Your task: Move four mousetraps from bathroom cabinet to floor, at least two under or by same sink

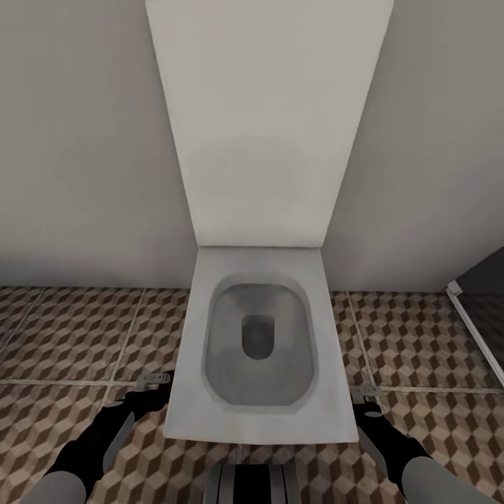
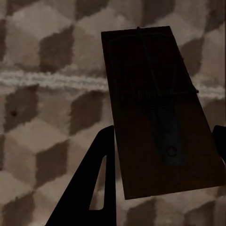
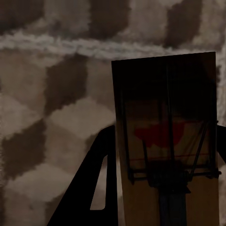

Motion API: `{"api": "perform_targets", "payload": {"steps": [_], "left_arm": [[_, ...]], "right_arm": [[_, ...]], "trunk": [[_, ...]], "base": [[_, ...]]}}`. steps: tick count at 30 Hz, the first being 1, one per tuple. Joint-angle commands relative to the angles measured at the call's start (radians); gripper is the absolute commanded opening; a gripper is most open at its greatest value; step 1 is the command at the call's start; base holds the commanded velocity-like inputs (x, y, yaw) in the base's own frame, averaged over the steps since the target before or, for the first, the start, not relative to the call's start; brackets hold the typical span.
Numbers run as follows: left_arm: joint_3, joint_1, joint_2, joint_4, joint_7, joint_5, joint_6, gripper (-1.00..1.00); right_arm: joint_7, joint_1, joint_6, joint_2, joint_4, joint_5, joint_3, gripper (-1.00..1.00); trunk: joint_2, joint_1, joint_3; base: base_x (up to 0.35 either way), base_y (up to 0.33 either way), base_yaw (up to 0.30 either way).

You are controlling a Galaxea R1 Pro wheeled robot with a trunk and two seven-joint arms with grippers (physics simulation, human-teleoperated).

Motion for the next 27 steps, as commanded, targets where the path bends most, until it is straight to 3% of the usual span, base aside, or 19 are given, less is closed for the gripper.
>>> {"api": "perform_targets", "payload": {"steps": [1,15,19,27], "left_arm": [[-0.003,0.000,0.001,-0.004,0.004,0.008,0.005,-1.00],[-0.002,0.000,0.001,-0.013,0.004,0.008,0.005,-1.00],[0.014,-0.001,0.023,-0.022,0.004,0.010,-0.010,-1.00],[0.014,-0.001,0.040,-0.021,0.003,0.011,-0.032,-1.00]], "right_arm": [[-0.006,0.000,0.006,-0.001,-0.003,-0.011,0.008,-1.00],[-0.002,0.000,0.009,-0.002,-0.004,-0.013,0.008,-1.00],[-0.014,-0.005,-0.012,0.002,-0.011,-0.023,-0.007,-1.00],[-0.012,-0.005,-0.038,-0.005,-0.011,-0.023,-0.011,-1.00]], "trunk": [[0.000,0.000,-0.001],[0.000,0.000,-0.001],[0.000,0.000,-0.001],[0.000,0.000,-0.001]], "base": [[0.000,0.000,0.000],[0.000,0.000,0.000],[0.000,0.000,0.000],[0.000,0.000,0.000]]}}
